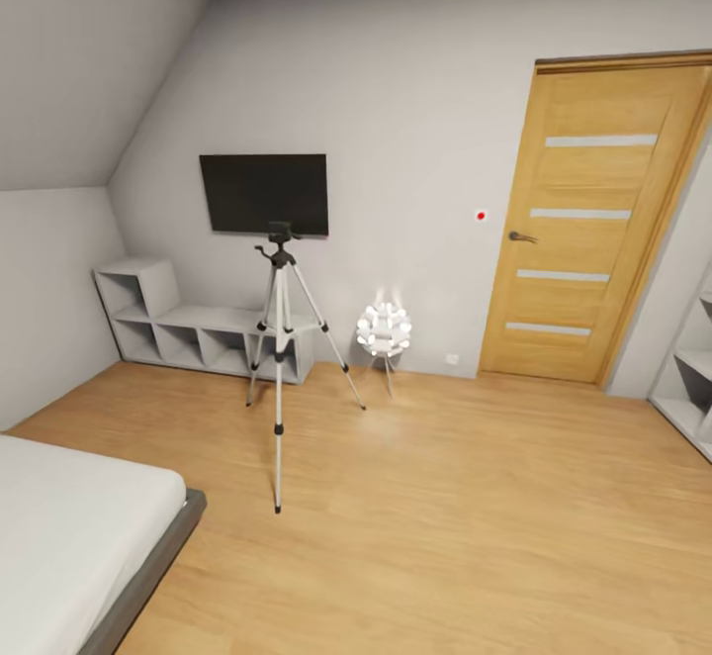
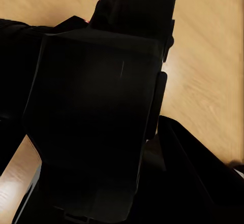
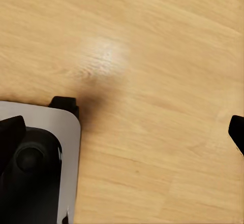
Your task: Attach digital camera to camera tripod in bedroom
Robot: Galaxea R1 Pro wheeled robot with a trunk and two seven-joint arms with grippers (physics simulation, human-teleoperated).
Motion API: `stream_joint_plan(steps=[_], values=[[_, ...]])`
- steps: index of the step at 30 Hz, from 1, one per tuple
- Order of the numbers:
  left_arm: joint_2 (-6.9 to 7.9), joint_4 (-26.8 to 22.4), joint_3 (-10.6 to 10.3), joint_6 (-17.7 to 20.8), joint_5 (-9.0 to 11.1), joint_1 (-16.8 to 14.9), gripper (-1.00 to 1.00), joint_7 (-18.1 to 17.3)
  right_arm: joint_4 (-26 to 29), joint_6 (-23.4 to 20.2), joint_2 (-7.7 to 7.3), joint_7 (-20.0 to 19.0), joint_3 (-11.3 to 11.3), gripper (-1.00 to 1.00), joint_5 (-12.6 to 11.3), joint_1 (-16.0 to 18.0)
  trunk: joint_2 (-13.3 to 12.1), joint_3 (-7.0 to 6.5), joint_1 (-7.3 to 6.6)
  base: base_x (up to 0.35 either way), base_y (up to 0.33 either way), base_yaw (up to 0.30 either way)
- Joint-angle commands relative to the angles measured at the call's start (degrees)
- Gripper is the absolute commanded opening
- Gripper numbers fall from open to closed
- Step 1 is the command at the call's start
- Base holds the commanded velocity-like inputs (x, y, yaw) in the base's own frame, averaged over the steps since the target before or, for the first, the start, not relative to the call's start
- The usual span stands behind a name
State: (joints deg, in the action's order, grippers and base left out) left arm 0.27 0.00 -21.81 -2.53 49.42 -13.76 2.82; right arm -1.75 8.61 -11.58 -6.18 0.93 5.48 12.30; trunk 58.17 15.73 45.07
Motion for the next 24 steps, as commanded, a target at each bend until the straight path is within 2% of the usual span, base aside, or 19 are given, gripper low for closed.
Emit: stream_joint_plan(steps=[1,24], values=[[0.01,0.0,-0.5,-0.1,0.3,0.0,-1.00,0.1,-0.2,0.4,-0.02,0.0,0.0,1.00,0.6,0.1,0.0,0.07,0.04,0.324,0.000,0.000],[-0.01,0.0,-0.5,0.3,0.2,0.0,-1.00,0.1,-0.2,0.4,-0.10,0.0,0.3,1.00,0.8,0.1,0.0,0.07,0.04,0.324,0.000,0.000]])
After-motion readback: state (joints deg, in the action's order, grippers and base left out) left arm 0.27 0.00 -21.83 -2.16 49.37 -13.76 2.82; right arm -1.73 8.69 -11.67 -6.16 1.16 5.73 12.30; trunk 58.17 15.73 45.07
